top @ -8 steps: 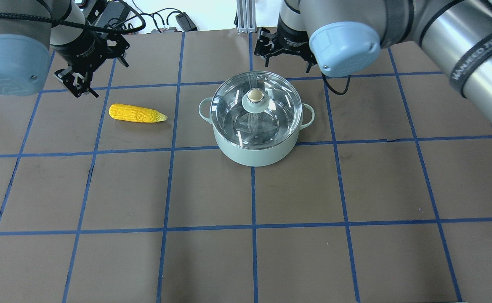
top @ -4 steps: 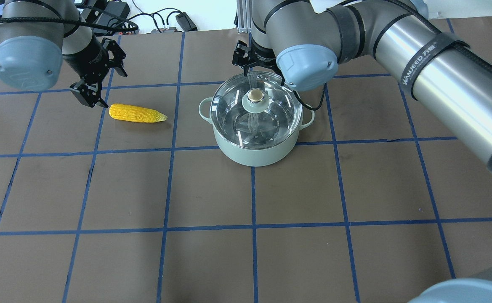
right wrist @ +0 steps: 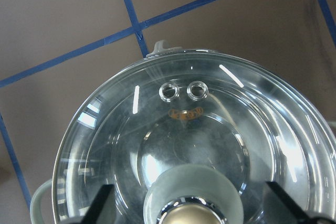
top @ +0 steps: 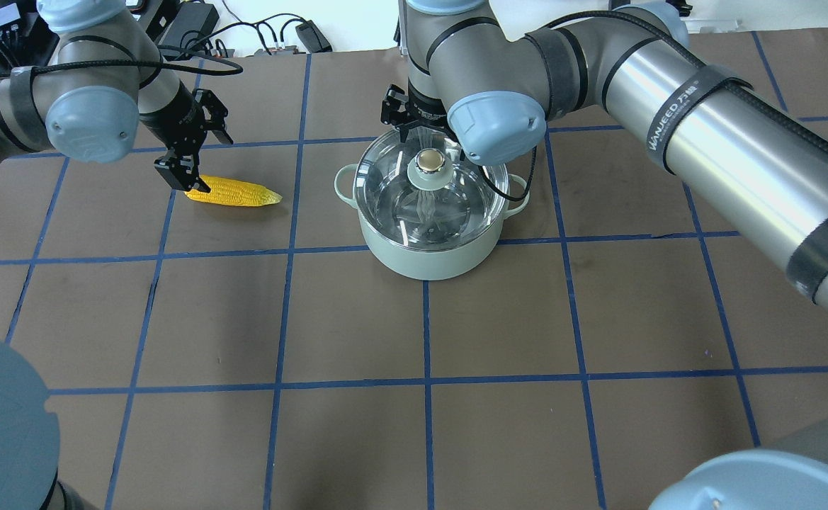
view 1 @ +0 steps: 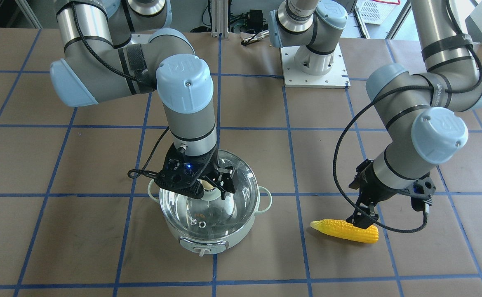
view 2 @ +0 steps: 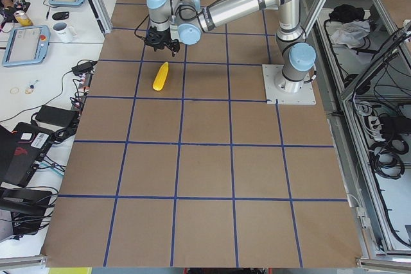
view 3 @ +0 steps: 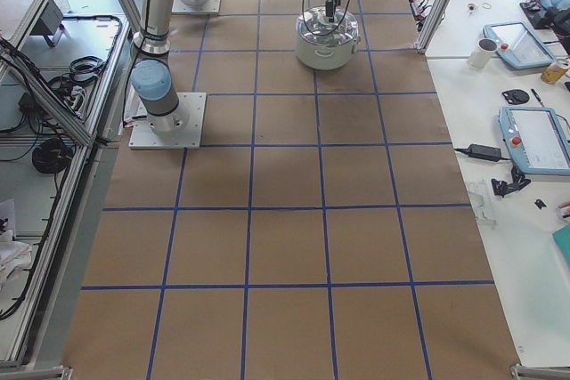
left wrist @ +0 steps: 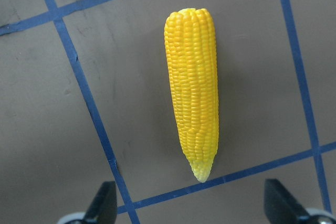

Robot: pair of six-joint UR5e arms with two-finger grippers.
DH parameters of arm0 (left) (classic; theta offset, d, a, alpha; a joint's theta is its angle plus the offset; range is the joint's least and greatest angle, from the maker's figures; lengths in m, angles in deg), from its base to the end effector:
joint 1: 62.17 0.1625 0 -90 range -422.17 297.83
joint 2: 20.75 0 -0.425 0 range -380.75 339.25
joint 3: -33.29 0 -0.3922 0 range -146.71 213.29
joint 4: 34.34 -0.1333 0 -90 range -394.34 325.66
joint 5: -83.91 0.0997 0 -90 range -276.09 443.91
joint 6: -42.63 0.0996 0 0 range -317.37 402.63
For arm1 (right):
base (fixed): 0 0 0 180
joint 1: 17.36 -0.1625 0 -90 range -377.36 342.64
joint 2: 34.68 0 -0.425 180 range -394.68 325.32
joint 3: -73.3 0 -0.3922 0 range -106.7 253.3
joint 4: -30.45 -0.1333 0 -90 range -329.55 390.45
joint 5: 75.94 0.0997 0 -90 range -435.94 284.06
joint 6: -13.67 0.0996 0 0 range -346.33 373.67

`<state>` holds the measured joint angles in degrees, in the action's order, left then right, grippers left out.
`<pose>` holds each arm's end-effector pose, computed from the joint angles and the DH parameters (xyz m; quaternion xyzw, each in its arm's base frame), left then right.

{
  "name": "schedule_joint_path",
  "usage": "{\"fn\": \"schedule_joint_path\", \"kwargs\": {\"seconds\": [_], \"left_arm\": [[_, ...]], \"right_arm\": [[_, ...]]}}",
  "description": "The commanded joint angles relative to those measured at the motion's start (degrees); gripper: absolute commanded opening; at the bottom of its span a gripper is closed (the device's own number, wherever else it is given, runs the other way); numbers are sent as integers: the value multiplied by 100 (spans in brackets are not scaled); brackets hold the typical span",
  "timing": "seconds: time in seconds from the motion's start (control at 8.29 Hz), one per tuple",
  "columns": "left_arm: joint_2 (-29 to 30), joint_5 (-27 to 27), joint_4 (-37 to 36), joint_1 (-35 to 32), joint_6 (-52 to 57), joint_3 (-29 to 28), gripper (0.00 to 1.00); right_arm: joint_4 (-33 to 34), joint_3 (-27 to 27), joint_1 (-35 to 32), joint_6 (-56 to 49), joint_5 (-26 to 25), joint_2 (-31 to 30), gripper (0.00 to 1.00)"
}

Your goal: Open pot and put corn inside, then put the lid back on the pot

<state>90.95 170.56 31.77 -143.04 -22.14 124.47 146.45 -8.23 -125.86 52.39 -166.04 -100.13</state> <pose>-0.0390 -0.6341 0.3072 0.6006 -0.7989 -0.0058 0.0300 0.3385 -0.5920 0.3595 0.1750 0.9808 -0.0763 0.0406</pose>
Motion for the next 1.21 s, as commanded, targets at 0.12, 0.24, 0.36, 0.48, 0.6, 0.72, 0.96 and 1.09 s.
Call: {"fn": "schedule_joint_path", "kwargs": {"seconds": [0.12,0.24,0.36,0.48,0.6,0.72,0.96,1.09], "left_arm": [[510,-8,-334,36,-115,-4,100],[624,-8,-501,124,-115,-4,100],[669,-8,-685,168,-97,-4,100],[765,-8,-696,229,-62,5,100],[853,-8,-696,282,-53,31,100],[888,-43,-696,291,-97,66,100],[976,-26,-696,300,-97,49,100],[1090,-26,-731,300,-106,-3,100]], "right_arm": [[-16,-12,-22,259,1,103,88],[-16,-12,-22,250,10,103,77],[-16,-12,-31,276,10,103,73],[-16,-12,-31,285,71,103,66],[-16,-12,-31,277,176,94,63],[-34,-12,-31,216,177,94,62],[-95,-4,-31,180,186,85,45],[-147,-3,-31,119,186,76,39]]}}
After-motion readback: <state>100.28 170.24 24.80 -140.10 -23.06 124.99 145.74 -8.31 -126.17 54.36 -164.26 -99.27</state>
